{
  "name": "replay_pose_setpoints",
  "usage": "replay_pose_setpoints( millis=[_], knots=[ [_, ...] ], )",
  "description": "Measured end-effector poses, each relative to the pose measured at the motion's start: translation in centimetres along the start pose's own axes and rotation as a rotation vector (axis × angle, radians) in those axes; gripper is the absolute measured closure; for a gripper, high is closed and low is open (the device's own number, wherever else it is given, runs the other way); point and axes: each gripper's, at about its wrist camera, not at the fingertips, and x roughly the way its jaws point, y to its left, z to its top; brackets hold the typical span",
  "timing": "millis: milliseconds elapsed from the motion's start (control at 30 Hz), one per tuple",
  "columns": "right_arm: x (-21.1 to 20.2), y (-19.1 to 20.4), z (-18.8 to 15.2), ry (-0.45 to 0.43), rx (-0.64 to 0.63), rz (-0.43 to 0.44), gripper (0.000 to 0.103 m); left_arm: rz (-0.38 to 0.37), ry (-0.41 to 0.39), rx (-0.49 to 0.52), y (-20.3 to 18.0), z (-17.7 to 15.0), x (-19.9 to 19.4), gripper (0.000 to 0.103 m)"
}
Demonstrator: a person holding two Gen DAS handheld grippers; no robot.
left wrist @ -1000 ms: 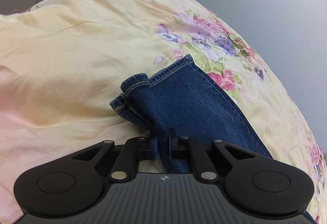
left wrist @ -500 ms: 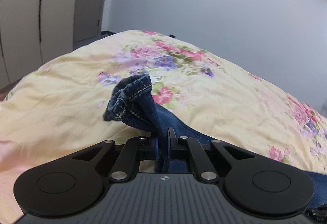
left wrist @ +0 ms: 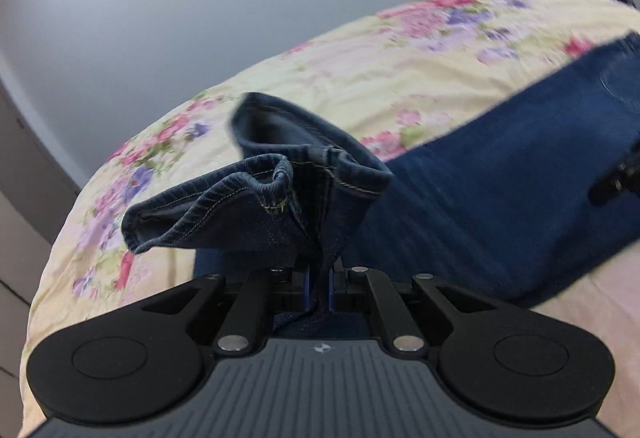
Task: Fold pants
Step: 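Fold the held hem toward the waistband with the left tool and release, then grasp the folded hem layers with the right tool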
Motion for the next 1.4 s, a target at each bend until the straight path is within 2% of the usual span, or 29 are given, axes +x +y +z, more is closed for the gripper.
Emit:
replay_pose_setpoints(
  millis=[67,200,267,400,500,567,633,800,867,933,967,1067,1133,1200,1300,1400],
  knots=[
    [0.1,-0.1,-0.2,0.003,0.018,0.021,0.103,-0.029,0.024,0.080,-2.2,-0.2,0.8,0.095],
    [0.6,0.2,-0.4,0.007,0.033,0.059,0.100,-0.072,0.094,0.172,-4.4,-1.4,1.8,0.093],
    [1.1,0.3,-0.4,0.010,0.050,0.078,0.100,-0.115,0.135,0.174,-4.4,-1.8,2.4,0.090],
    [1.9,0.7,-0.5,0.019,0.066,0.099,0.100,-0.227,0.159,0.142,-3.3,-2.0,2.5,0.078],
    [2.0,1.0,-0.7,0.025,0.064,0.098,0.098,-0.312,0.165,0.114,-2.2,-2.0,2.3,0.062],
    [2.0,1.0,-0.8,0.025,0.068,0.092,0.095,-0.376,0.154,0.097,-1.9,-1.9,1.9,0.035],
    [1.8,0.8,-0.7,0.020,0.073,0.085,0.087,-0.404,0.145,0.083,-1.9,-1.9,1.5,0.033],
    [1.0,0.9,-1.0,0.006,0.079,0.077,0.081,-0.498,0.145,-0.020,-1.1,-1.6,0.9,0.033],
    [0.4,0.8,-1.2,-0.009,0.093,0.080,0.074,-0.556,0.149,-0.090,0.1,-1.6,0.7,0.033],
    [-0.2,0.9,-1.5,-0.028,0.109,0.076,0.063,-0.646,0.154,-0.152,1.2,-1.7,0.5,0.033],
    [-0.4,0.9,-1.6,-0.036,0.114,0.079,0.063,-0.676,0.148,-0.174,1.7,-1.7,0.2,0.033],
    [-0.9,1.1,-2.0,-0.049,0.127,0.088,0.059,-0.655,0.103,-0.198,2.5,-1.6,-0.9,0.033],
    [-1.2,1.2,-2.2,-0.061,0.146,0.102,0.058,-0.616,0.073,-0.238,3.2,-1.6,-1.2,0.033],
    [-1.5,1.2,-2.4,-0.078,0.178,0.123,0.056,-0.545,0.052,-0.287,4.4,-1.7,-1.2,0.033],
    [-1.6,1.1,-2.6,-0.102,0.256,0.177,0.047,-0.426,0.073,-0.359,6.1,-2.0,-0.2,0.037],
    [-1.1,0.9,-2.5,-0.105,0.368,0.239,0.046,-0.360,0.096,-0.410,7.6,-2.6,1.0,0.044]
  ],
)
